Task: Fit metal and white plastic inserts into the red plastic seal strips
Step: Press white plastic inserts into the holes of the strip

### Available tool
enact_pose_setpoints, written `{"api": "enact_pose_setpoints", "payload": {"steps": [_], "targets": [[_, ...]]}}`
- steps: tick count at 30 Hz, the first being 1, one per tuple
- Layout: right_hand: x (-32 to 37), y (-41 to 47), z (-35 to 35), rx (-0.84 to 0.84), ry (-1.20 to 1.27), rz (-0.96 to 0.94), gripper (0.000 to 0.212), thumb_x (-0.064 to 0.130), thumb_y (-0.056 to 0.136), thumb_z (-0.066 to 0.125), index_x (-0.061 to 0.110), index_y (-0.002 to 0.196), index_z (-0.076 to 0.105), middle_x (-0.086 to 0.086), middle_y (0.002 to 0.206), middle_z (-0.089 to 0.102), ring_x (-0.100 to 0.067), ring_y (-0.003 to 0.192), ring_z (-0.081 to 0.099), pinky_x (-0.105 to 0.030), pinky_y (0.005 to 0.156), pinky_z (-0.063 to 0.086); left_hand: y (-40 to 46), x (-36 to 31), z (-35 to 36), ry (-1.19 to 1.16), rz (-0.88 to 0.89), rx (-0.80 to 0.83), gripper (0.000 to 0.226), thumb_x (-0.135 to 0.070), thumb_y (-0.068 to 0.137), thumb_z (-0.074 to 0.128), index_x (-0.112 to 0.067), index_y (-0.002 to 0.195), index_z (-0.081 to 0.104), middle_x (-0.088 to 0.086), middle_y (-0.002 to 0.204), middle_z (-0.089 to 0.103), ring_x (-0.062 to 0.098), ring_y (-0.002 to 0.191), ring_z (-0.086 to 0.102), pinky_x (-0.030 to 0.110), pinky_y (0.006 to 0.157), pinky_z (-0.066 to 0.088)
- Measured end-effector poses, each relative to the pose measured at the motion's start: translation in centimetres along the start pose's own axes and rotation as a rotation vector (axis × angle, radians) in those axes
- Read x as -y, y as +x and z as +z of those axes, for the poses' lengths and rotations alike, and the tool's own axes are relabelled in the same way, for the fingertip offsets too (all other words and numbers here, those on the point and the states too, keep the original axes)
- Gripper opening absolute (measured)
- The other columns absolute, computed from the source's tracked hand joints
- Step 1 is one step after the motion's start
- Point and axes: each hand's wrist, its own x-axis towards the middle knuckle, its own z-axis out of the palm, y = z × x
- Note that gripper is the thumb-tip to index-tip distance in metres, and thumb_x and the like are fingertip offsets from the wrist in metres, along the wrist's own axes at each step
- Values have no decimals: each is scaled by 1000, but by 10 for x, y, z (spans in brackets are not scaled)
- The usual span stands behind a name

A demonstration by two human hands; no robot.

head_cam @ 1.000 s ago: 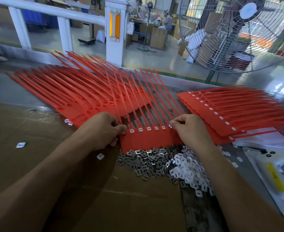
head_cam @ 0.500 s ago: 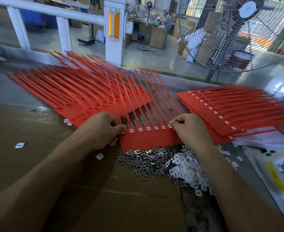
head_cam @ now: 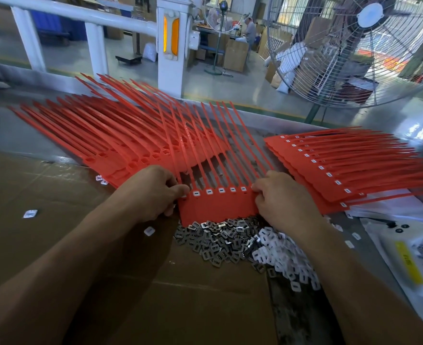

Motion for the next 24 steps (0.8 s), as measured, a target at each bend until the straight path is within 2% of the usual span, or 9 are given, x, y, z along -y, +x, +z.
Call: {"api": "enact_pose_setpoints", "payload": {"steps": [3,5,7,9,13,15,17,24], "targets": [[0,1,2,17,17,25,28,14,95,50,19,108,75,0,99,58,-24,99,60,-38,77,52,-1,0,0,0,5,-11,28,-42,98,62,-18,85,68,-3,51,65,5,34,46,20,37,37],[-8,-2,3,24,132,45,32,14,98,51,22,117,75,2,103,60,-21,101,61,-39,84,53,-2,-1,0,5,11,-15,29,-43,98,62,-17,85,69,-2,52,66,6,34,46,20,36,36],[-20,-5,4,55,294,59,36,15,101,53,25,129,72,6,108,61,-14,102,61,-33,90,50,-3,-1,0,9,12,-16,30,-43,98,62,-18,85,69,-3,51,65,5,35,46,19,36,36],[-31,-8,4,88,424,54,34,18,102,57,30,130,71,14,112,62,-4,103,61,-26,90,48,-3,-1,-1,10,11,-17,30,-43,98,62,-18,85,70,-3,52,65,5,35,46,19,37,36],[-48,-11,0,103,543,59,22,30,99,68,45,112,75,32,108,68,16,99,60,-18,86,44,-2,1,0,10,11,-15,29,-44,97,63,-19,84,70,-3,53,66,5,34,47,21,37,37],[-54,-13,-2,96,543,75,18,31,95,72,49,97,76,38,98,68,18,93,61,-19,79,44,-1,1,0,9,5,-16,29,-44,97,63,-19,84,70,-3,53,66,4,34,47,21,36,37],[-60,-16,-6,91,554,93,15,31,92,75,46,87,76,32,89,71,12,84,64,-24,75,45,0,1,0,12,6,-10,29,-44,97,62,-19,85,70,-3,53,66,5,34,46,20,36,36],[-61,-23,-22,261,576,47,9,36,87,81,36,80,77,13,79,74,0,69,66,-28,70,46,-1,0,-1,-4,-13,1,29,-44,98,62,-19,86,70,-2,52,66,6,34,46,22,37,36]]}}
